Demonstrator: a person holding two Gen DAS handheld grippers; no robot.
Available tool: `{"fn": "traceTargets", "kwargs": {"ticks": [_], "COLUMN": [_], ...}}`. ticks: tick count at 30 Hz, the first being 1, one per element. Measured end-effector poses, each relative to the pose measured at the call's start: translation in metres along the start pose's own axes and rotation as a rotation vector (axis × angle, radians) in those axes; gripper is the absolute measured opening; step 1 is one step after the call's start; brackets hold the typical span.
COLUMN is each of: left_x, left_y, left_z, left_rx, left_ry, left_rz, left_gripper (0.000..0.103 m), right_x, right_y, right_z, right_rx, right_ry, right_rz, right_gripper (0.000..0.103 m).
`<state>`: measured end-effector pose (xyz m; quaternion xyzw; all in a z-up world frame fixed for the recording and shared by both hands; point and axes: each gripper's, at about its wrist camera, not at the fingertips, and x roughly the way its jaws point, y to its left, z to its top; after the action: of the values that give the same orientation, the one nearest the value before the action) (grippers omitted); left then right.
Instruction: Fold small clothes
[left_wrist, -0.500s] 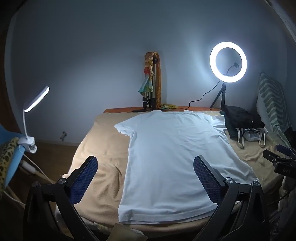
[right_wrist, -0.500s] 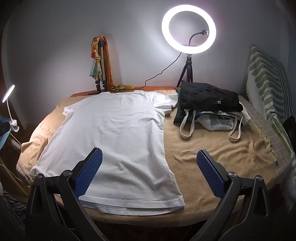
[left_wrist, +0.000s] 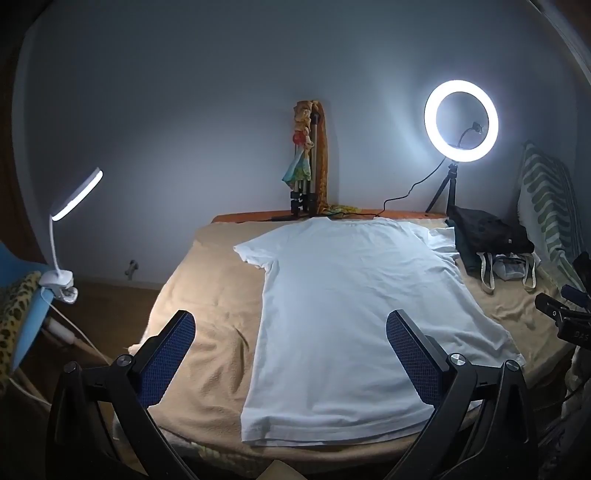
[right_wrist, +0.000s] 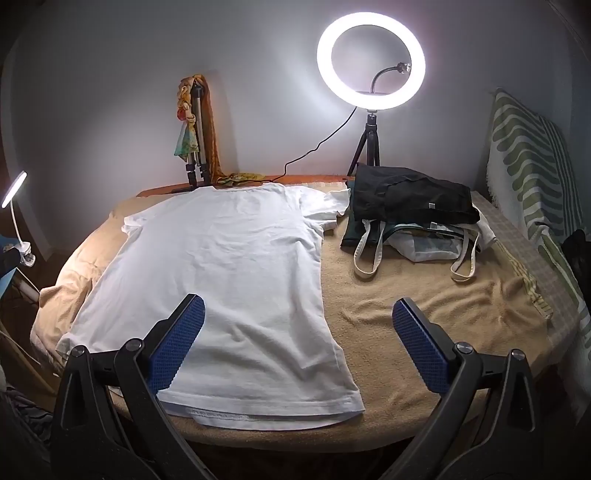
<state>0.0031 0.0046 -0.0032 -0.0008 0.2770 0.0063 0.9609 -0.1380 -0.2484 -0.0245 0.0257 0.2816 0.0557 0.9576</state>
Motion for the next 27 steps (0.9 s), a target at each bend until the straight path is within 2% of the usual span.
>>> {"fn": "traceTargets", "kwargs": {"ticks": [27], "left_x": [0.0006], "left_y": [0.0007], "left_z": [-0.0026], "left_rx": [-0.012], "left_ry": [0.000], "left_rz": [0.002], "left_gripper": [0.103], "right_x": [0.0000], "right_y": [-0.0031], "right_z": [0.0004], "right_rx": [-0.003], "right_ry": [-0.007], "right_rz": [-0.006], "right_gripper": [0.103]}}
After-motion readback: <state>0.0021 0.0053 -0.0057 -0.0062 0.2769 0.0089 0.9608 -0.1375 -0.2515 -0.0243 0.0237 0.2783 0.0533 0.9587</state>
